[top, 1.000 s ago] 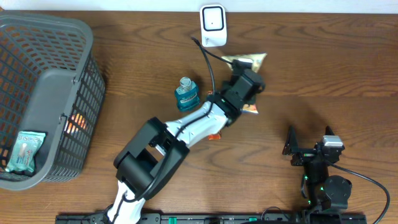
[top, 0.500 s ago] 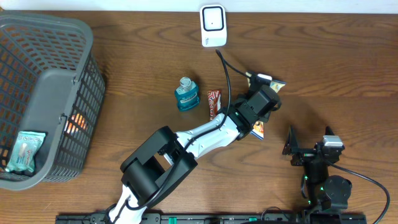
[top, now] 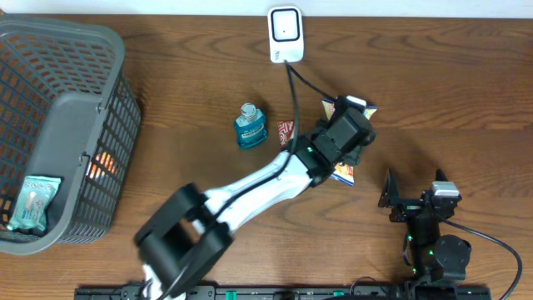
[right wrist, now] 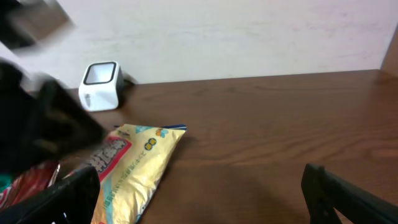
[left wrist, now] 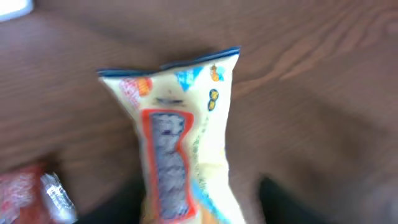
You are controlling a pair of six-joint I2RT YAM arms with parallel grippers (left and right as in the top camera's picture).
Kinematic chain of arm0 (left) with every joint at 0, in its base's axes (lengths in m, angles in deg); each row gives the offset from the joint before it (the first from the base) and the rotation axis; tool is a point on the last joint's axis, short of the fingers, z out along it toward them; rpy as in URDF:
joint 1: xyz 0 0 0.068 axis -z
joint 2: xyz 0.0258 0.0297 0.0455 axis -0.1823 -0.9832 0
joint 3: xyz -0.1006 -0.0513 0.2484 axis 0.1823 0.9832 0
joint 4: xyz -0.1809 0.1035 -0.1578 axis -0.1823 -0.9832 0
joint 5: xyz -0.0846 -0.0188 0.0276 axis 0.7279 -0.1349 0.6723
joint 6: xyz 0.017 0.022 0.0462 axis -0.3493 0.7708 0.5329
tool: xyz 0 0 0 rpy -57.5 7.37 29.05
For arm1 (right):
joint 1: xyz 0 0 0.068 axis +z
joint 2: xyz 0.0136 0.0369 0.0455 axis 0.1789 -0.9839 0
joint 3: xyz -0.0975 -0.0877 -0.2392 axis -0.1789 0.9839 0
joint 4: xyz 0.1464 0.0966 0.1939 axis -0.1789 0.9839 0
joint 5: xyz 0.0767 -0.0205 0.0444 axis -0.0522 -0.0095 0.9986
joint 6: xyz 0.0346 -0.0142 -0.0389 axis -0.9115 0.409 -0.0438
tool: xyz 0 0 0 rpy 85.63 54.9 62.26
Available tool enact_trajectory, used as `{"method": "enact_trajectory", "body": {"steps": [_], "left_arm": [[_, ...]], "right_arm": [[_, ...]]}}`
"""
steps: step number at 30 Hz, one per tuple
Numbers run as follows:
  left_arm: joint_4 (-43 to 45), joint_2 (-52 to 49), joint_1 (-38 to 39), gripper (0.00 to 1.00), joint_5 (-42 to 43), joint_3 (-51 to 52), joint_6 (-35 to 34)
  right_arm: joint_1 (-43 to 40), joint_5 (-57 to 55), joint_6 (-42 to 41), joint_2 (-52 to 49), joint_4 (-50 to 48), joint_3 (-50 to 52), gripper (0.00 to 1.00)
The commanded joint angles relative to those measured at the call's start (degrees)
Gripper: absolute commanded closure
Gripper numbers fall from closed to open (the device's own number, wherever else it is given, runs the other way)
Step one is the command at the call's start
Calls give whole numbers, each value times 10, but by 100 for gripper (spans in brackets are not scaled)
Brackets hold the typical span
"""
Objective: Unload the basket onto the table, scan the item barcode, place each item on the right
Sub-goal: 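Hold the cream snack bag near the scanner, turning it, then set the cream snack bag on the table and release it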
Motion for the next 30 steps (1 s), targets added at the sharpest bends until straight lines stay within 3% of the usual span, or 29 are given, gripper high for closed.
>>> {"method": "enact_trajectory", "body": {"steps": [1,3,9,12,30], "left_arm": [[-50,53,-22,75,-43,-9,15],[-73,58,-36,92,-49,-9,14],[-127,55,-102,93,-30,29,-116],[-124,54,-122,92,-14,55,-144],[-1,33,-124,93,-22,151,-146]], "right_arm": [[3,-3,7,1,2,1,1],[3,-3,7,1,2,1,1],[3,-3,7,1,2,1,1],[3,-3,7,1,2,1,1],[3,-3,7,1,2,1,1]]}}
